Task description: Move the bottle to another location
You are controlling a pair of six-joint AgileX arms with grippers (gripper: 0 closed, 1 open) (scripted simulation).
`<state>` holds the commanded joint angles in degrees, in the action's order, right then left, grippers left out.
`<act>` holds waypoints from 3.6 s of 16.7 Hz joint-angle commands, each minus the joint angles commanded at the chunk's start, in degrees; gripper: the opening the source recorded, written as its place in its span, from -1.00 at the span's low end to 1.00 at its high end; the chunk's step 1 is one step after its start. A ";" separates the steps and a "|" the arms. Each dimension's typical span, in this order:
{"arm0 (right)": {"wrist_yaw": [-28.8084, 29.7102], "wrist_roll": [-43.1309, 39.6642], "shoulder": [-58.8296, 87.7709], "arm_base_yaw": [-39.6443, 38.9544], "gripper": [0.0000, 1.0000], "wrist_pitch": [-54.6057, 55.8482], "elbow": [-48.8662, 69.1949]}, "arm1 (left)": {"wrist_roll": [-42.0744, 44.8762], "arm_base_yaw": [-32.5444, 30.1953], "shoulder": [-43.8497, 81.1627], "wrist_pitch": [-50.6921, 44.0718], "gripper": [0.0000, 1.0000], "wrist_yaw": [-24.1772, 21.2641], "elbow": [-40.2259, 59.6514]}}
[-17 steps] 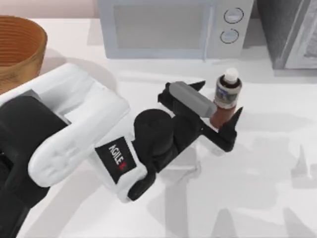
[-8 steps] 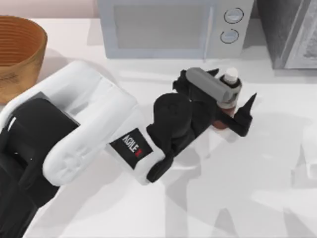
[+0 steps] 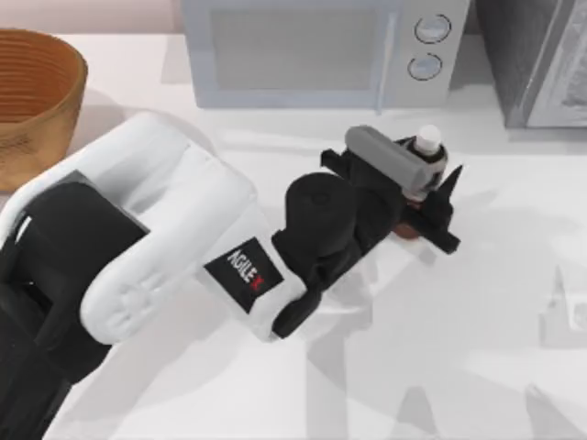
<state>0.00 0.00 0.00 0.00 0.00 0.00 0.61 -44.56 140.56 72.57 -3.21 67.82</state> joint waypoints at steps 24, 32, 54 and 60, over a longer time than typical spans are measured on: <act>0.00 0.00 0.00 0.00 1.00 0.00 0.00 | 0.88 20.23 -9.01 6.04 -1.00 -20.26 -15.40; 0.00 0.00 0.00 0.00 1.00 0.00 0.00 | 1.87 50.09 -23.02 11.75 -1.00 -49.43 -37.10; 0.00 0.00 0.00 0.00 1.00 0.00 0.00 | 1.58 45.13 -11.47 18.51 -0.70 -44.63 -31.00; 0.00 0.00 0.00 0.00 1.00 0.00 0.00 | 1.58 45.13 -11.47 18.51 0.21 -44.63 -31.00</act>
<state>0.00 0.00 0.00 0.00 0.00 0.00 2.19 0.58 129.09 91.09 -47.84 36.82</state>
